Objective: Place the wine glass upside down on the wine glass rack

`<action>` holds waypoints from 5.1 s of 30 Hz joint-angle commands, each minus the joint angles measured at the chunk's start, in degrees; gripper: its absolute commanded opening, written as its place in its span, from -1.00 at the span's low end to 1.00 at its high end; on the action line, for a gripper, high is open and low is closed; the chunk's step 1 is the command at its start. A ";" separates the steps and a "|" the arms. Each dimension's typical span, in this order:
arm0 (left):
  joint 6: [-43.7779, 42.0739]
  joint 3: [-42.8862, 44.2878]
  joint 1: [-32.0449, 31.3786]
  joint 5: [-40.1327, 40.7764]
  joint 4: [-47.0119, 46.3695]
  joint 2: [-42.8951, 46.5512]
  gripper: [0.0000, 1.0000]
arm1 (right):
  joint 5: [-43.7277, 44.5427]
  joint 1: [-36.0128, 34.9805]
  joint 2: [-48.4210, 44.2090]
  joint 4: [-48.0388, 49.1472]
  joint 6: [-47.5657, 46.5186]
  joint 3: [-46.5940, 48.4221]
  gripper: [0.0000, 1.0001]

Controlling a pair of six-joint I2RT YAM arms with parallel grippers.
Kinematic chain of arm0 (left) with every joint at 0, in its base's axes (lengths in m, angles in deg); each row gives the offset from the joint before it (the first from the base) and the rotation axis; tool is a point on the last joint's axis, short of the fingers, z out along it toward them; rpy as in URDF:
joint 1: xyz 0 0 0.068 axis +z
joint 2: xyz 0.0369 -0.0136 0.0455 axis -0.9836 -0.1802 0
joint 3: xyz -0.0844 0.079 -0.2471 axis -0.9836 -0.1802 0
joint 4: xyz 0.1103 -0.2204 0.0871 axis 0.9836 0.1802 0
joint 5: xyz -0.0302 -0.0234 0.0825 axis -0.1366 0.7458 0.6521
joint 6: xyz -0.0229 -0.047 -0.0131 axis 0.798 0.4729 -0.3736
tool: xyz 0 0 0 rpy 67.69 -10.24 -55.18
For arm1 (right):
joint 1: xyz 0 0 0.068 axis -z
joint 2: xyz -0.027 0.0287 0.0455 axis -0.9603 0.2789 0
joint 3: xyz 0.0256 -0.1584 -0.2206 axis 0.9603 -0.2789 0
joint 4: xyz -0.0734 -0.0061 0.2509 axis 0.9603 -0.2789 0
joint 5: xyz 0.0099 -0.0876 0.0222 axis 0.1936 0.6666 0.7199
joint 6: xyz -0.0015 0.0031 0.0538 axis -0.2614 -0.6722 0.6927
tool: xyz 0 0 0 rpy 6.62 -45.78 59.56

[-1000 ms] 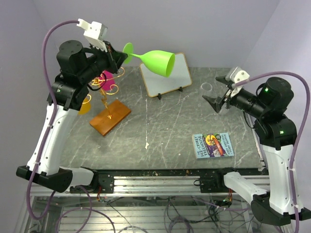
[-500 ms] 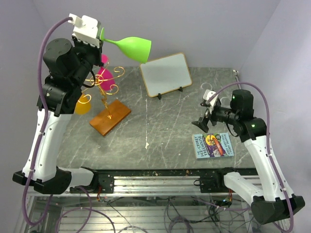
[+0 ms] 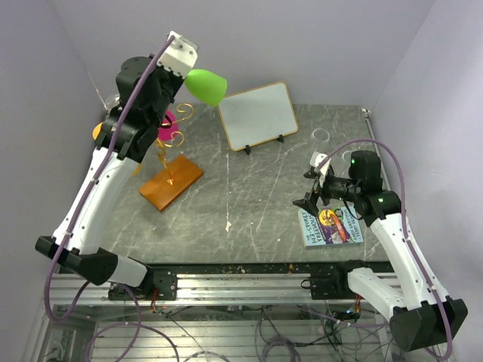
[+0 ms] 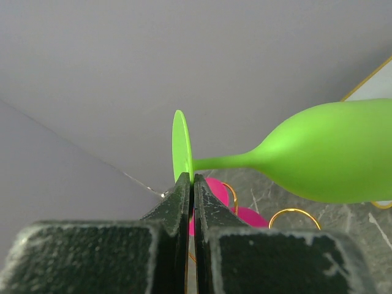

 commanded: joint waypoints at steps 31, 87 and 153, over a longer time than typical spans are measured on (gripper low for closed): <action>-22.41 -5.80 -0.80 -0.81 1.03 -8.44 -0.86 | -3.30 0.40 1.33 0.37 -1.19 -1.45 0.90; -28.77 -12.54 -4.06 -3.07 13.24 3.41 -0.86 | -2.50 0.36 3.17 -0.20 -1.14 -1.22 0.92; -26.38 -13.30 -6.92 6.12 11.75 -2.03 -0.61 | -0.95 0.36 3.58 0.24 -1.10 -1.63 0.93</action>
